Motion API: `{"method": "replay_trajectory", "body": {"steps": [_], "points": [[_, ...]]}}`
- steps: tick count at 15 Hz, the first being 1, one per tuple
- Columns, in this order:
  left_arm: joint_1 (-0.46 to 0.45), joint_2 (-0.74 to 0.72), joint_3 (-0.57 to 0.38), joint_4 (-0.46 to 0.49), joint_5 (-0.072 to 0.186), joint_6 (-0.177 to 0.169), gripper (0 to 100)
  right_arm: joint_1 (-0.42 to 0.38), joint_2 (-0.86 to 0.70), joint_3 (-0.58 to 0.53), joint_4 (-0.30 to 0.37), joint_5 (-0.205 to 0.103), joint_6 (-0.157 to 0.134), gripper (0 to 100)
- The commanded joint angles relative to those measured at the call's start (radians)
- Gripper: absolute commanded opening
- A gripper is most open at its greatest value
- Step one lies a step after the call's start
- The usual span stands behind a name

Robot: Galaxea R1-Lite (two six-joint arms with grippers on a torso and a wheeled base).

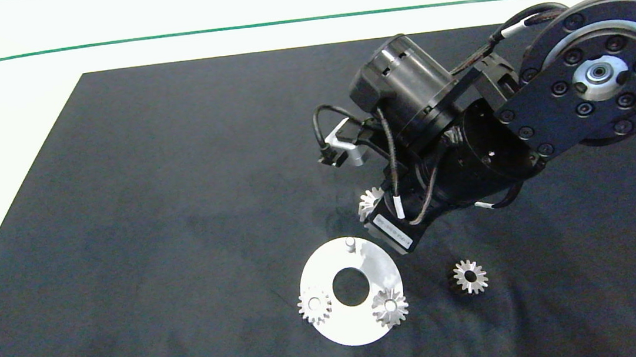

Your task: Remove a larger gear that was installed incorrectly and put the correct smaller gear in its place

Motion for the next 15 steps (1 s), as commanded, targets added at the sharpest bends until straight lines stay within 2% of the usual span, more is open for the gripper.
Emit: {"method": "replay_trajectory", "body": {"steps": [1, 2, 6, 11, 12, 15], "points": [[0.0, -0.002, 0.0, 0.006, 0.001, 0.0, 100, -0.091, -0.057, 0.174, -0.149, 0.05, -0.003, 25], [0.0, -0.001, -0.002, 0.006, -0.001, 0.0, 100, -0.115, -0.071, 0.236, -0.198, 0.085, -0.011, 25], [0.0, -0.001, -0.006, 0.006, -0.001, -0.001, 100, -0.191, -0.065, 0.27, -0.211, 0.11, -0.008, 25], [0.0, -0.001, -0.006, 0.006, -0.001, -0.001, 100, -0.2, -0.066, 0.285, -0.213, 0.116, -0.008, 25], [0.0, -0.001, -0.006, 0.006, -0.001, -0.001, 100, -0.2, -0.069, 0.291, -0.213, 0.116, -0.008, 100], [0.0, -0.001, -0.006, 0.006, -0.001, -0.001, 100, -0.197, -0.092, 0.303, -0.211, 0.121, -0.008, 100]]}}
